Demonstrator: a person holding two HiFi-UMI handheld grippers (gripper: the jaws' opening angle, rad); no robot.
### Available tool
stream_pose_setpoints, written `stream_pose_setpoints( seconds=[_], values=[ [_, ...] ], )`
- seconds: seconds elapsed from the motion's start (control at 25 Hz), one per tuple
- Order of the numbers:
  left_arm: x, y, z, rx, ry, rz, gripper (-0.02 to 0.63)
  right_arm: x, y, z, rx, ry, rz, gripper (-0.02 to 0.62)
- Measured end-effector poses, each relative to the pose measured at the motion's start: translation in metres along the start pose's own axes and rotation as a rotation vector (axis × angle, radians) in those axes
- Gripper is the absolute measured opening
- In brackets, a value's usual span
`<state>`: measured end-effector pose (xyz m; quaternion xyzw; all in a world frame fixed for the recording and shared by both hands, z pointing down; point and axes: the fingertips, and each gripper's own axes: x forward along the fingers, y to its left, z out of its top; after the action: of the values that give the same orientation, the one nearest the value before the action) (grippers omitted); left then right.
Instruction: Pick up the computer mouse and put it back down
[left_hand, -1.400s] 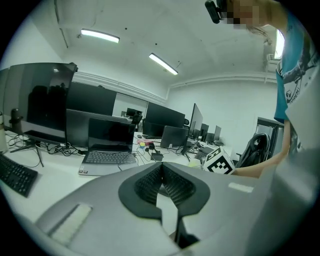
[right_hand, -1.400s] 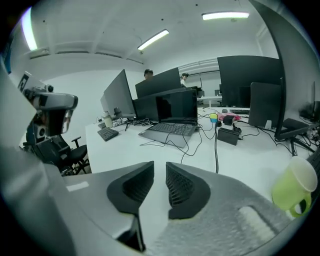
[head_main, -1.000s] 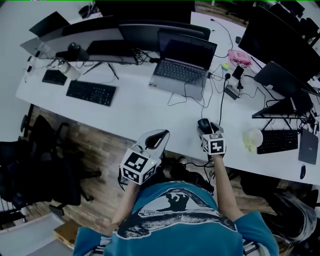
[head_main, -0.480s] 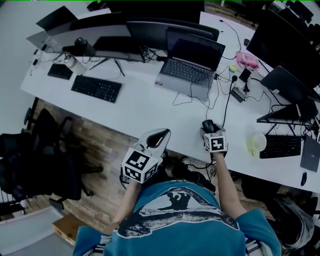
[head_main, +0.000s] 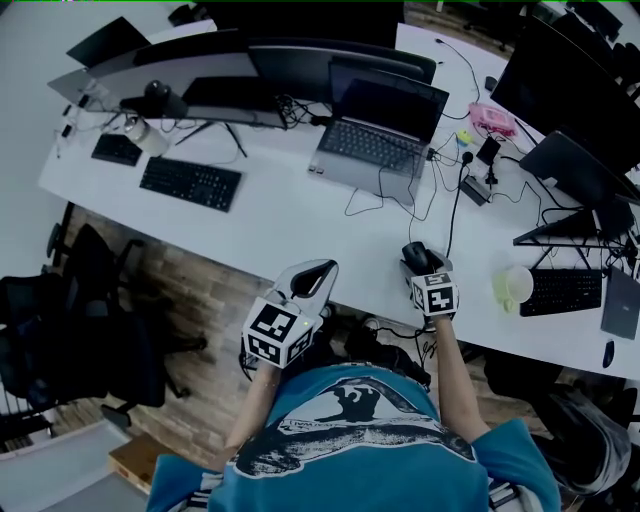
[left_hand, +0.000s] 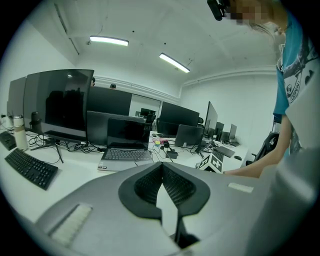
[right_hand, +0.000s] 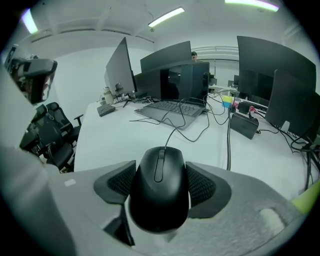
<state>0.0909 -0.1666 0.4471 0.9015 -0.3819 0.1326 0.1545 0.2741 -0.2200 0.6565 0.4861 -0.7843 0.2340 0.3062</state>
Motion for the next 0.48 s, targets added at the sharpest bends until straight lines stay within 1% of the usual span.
stream_pose_setpoints(
  seconds=[0.24,0.48],
  values=[
    [-0.002,0.010,-0.001,-0.006,0.003,-0.009,0.015,-0.029,0.018,0.032,-0.003,-0.083,0.039,0.308],
    [-0.005,0.023,0.001,-0.008,0.000,-0.013,0.015,-0.058,0.042,0.076,-0.069,-0.161,0.065,0.308]
  ],
)
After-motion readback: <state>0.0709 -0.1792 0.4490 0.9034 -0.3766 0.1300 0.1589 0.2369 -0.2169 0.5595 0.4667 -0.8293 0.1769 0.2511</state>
